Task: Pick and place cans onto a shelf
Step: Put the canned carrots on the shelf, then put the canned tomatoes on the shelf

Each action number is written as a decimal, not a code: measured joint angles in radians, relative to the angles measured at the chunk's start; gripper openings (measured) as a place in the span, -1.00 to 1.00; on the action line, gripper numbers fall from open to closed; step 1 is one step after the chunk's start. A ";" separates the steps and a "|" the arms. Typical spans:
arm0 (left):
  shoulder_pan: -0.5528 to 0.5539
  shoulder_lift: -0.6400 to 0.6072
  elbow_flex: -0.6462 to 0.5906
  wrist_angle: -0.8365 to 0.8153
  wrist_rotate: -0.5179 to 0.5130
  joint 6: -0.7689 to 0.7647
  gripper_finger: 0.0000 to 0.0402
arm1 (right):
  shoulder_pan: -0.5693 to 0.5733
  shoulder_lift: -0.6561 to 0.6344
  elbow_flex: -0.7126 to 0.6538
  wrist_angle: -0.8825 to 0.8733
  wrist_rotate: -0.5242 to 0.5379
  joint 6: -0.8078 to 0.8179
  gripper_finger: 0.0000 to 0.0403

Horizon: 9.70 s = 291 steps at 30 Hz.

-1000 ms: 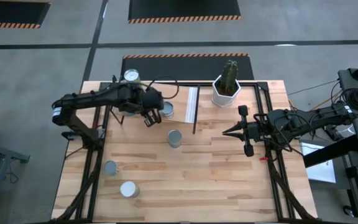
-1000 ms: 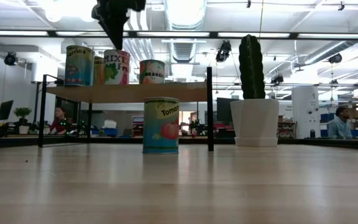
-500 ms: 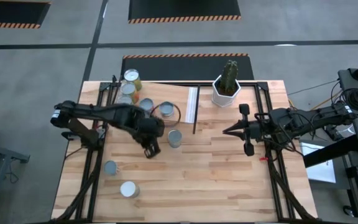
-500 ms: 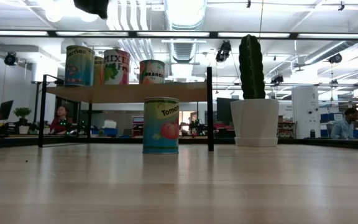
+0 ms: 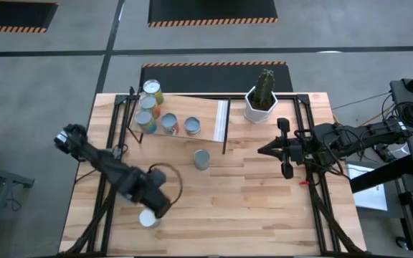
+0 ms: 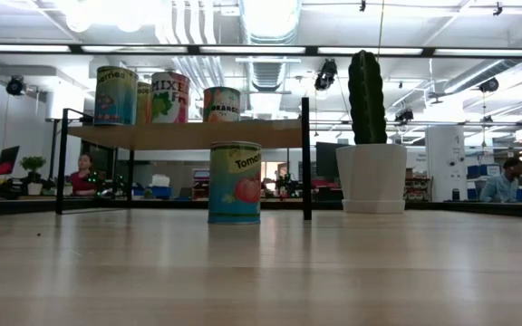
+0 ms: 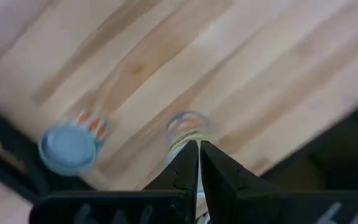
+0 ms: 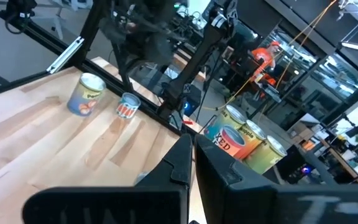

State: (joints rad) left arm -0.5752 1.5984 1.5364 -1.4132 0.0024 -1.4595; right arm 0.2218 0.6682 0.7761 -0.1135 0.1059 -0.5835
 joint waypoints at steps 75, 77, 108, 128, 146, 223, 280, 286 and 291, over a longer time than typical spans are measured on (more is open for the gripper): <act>-0.331 -0.189 -0.714 0.241 -0.036 -0.856 0.67 | 0.000 0.022 0.000 -0.005 -0.001 0.069 -0.96; -0.331 -0.189 -0.714 0.241 -0.036 -0.855 0.59 | 0.000 0.022 0.000 -0.005 -0.001 0.069 -0.95; -0.211 -0.186 -0.120 0.028 -0.399 -0.284 0.36 | 0.000 0.022 0.000 -0.004 0.000 0.069 -0.96; 0.271 -0.186 0.263 0.184 -0.738 0.725 0.36 | 0.000 0.022 0.000 -0.004 0.000 0.068 -0.96; 0.687 -0.031 0.406 0.294 -0.437 1.074 0.36 | 0.000 0.022 0.000 -0.013 0.000 0.061 -0.96; 0.923 0.385 0.554 -0.001 -0.331 1.079 0.36 | 0.000 0.022 0.000 -0.039 0.002 0.015 -0.96; 0.405 0.349 0.597 0.042 -0.212 1.389 0.27 | 0.000 0.021 0.000 -0.054 0.053 0.020 -0.96; 0.363 0.314 0.454 0.107 -0.255 1.379 0.27 | 0.000 0.021 0.000 -0.054 0.053 0.025 -0.96; 0.341 0.165 0.237 0.308 -0.268 1.379 0.27 | 0.000 0.021 0.000 -0.054 0.053 0.026 -0.96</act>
State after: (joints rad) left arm -0.2338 1.7635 1.7734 -1.1050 -0.2652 -0.0807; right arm 0.2221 0.6895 0.7765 -0.1672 0.1589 -0.5579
